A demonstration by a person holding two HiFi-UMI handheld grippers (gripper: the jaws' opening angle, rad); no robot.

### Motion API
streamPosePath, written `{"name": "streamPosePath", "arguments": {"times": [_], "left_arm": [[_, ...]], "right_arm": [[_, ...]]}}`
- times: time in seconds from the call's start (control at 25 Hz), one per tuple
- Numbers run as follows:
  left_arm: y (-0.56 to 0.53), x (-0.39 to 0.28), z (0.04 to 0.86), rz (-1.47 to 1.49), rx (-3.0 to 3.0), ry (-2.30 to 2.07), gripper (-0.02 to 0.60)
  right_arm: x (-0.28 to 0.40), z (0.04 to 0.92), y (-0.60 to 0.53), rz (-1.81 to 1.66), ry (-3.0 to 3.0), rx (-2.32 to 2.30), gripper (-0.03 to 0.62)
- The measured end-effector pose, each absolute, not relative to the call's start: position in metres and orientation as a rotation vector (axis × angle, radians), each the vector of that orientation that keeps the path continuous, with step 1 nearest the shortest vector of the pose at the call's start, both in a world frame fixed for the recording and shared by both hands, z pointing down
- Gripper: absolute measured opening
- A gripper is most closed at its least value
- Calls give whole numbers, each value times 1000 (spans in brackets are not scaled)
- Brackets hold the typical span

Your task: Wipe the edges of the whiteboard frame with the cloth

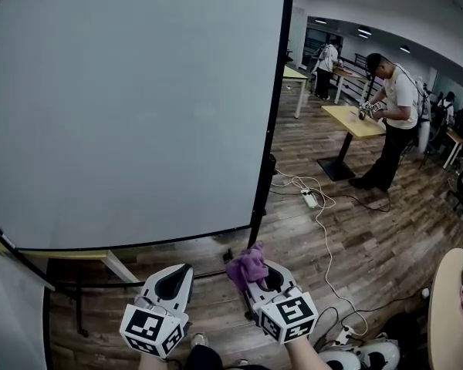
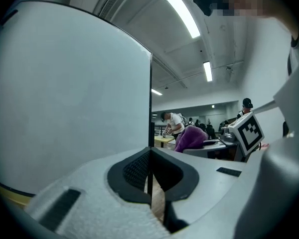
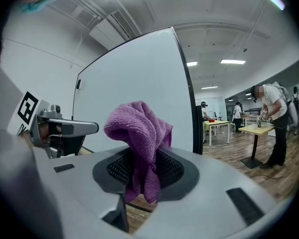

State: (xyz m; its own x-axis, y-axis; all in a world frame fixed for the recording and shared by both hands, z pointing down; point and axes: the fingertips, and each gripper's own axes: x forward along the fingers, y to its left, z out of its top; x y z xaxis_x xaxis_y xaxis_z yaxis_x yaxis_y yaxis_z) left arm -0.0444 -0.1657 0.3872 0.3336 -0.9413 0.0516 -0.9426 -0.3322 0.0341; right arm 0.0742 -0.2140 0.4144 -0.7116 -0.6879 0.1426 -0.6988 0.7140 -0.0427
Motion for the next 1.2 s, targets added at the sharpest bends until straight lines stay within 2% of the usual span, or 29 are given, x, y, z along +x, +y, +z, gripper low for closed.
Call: {"name": "streamPosePath", "arguments": {"times": [0.56, 1.2], "left_arm": [[-77, -42, 380, -42, 2314, -2088, 18], [16, -105, 367, -77, 2182, -2242, 18]], "right_arm": [[99, 400, -155, 121, -2946, 918, 109], [60, 383, -87, 141, -3017, 816, 109]]}}
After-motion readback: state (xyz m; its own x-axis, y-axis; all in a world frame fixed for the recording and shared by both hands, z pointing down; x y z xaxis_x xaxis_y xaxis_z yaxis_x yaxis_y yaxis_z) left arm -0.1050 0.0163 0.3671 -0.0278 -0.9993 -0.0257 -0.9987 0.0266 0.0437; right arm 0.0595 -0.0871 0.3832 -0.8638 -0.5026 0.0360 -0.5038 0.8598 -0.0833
